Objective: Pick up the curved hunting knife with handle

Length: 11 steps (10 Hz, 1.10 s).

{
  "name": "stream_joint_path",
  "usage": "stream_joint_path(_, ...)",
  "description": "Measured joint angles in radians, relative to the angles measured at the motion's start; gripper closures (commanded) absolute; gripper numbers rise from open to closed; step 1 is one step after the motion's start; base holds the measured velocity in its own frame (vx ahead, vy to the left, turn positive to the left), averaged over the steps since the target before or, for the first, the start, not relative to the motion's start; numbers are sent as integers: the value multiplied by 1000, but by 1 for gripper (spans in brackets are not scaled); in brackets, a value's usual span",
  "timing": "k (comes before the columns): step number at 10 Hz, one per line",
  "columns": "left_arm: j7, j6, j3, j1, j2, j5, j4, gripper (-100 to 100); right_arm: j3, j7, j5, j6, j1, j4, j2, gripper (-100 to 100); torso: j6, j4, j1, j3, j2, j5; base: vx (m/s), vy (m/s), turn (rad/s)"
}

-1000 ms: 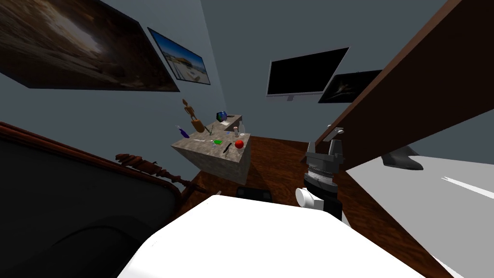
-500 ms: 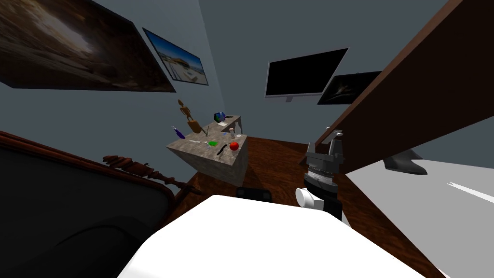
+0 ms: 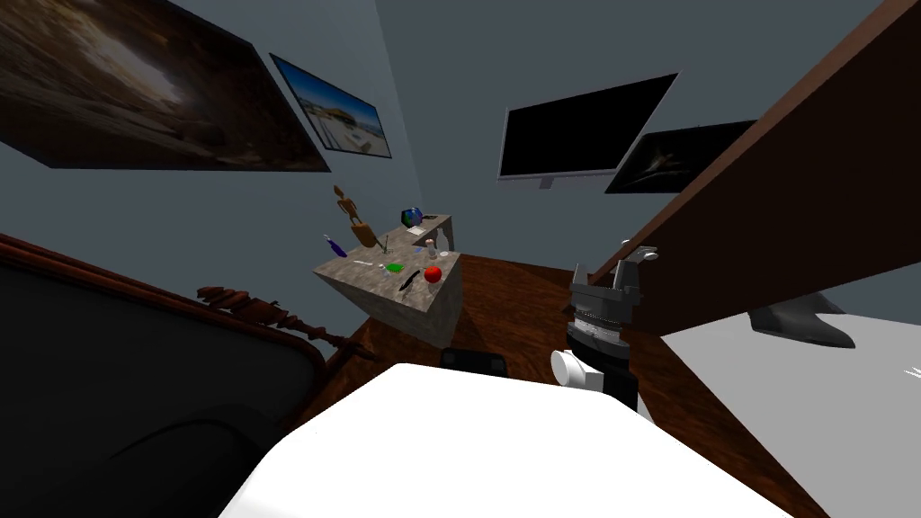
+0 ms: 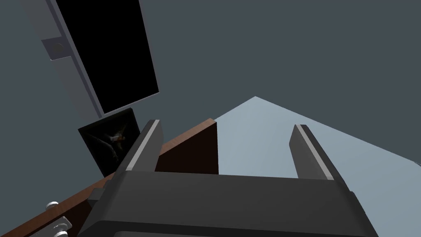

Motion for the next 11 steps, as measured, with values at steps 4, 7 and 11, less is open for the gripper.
stream_joint_path(4,-21,-30,-25,18,44,-6,69,-100,0,0,0,0,0,0,0,0,0,-2,0,-6,-11,0,201,-93,-62)
stream_joint_path(7,-72,-49,-54,52,114,-18,154,-100,0,0,0,0,0,0,0,0,0,-3,-1,-8,-13,-1,196,-85,14)
stream_joint_path(11,-140,-68,-61,111,192,-31,207,-100,0,0,0,0,0,0,0,0,0,-3,1,-8,-14,0,231,-73,9)
